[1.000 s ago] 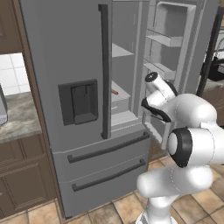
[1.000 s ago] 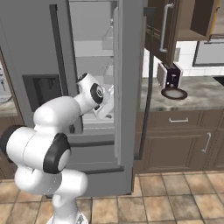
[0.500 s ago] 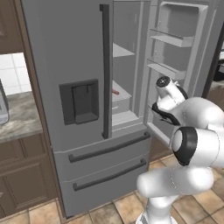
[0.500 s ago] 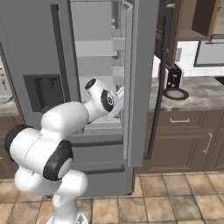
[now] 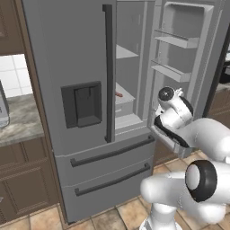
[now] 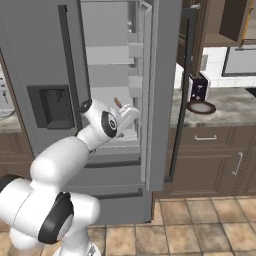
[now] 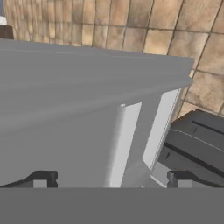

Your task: Move the hot dog bun to the plate on the dining table and place the condiment next to that plate. Then navigate to the fridge and take the sausage and place it on the plate as well.

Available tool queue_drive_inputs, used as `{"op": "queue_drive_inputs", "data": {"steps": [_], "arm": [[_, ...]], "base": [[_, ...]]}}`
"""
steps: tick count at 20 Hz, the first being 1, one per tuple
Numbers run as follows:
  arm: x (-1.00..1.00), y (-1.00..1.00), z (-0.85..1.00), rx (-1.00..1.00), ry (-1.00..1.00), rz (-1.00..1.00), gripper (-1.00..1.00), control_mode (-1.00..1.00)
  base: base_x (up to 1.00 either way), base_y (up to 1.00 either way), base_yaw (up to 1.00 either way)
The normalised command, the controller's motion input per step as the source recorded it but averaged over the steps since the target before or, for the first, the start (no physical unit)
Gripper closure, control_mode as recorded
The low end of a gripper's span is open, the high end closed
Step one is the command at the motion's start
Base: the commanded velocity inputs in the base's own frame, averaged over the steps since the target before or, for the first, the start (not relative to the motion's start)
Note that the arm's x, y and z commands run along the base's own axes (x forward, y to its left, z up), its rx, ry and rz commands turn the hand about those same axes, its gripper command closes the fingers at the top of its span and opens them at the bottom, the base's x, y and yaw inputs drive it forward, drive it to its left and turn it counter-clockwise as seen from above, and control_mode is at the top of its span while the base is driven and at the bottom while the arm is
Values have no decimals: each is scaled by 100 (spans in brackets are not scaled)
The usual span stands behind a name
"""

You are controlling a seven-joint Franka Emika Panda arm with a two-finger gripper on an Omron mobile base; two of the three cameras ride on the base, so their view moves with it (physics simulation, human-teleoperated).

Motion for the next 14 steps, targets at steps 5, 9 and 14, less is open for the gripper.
{"op": "queue_drive_inputs", "data": {"steps": [5,9,14], "arm": [[-63,71,21,9,-5,0,-100,-100],[-34,56,41,20,0,0,-100,-100],[14,24,30,27,1,-3,-100,-100]], "base": [[0,0,0],[0,0,0],[0,0,0]]}}
